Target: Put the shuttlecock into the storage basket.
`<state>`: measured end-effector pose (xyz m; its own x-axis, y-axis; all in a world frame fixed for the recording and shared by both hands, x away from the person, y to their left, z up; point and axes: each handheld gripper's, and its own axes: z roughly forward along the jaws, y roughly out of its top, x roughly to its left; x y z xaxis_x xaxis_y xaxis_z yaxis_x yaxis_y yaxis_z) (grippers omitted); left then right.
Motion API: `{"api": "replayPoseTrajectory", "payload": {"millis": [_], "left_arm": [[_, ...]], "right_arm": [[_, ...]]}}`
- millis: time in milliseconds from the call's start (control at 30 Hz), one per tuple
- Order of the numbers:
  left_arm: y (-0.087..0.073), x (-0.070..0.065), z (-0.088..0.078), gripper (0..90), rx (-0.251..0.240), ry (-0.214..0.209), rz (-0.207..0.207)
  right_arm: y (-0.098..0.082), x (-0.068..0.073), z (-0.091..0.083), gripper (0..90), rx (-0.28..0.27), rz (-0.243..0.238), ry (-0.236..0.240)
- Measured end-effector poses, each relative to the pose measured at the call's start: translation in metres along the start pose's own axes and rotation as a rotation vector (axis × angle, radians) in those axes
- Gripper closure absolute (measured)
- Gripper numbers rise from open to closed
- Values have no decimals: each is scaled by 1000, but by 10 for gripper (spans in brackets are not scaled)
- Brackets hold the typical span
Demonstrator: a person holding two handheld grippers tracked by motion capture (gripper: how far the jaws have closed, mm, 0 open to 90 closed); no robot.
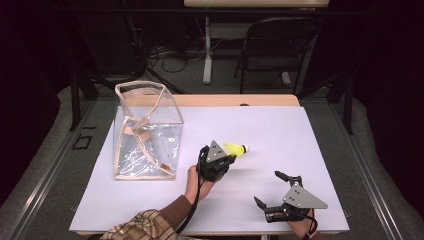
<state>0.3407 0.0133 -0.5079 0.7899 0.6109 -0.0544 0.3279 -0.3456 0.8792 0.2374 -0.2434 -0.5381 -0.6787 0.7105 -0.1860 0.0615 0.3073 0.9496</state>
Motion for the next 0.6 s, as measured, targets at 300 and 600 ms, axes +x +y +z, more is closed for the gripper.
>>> {"api": "replayPoseTrajectory", "payload": {"millis": [300,600], "left_arm": [[12,3,-4,900,-8,-19,18],[22,7,-9,900,-15,-21,27]], "right_arm": [[0,-1,2,1,7,2,-2],[0,-1,2,1,5,4,4]]}}
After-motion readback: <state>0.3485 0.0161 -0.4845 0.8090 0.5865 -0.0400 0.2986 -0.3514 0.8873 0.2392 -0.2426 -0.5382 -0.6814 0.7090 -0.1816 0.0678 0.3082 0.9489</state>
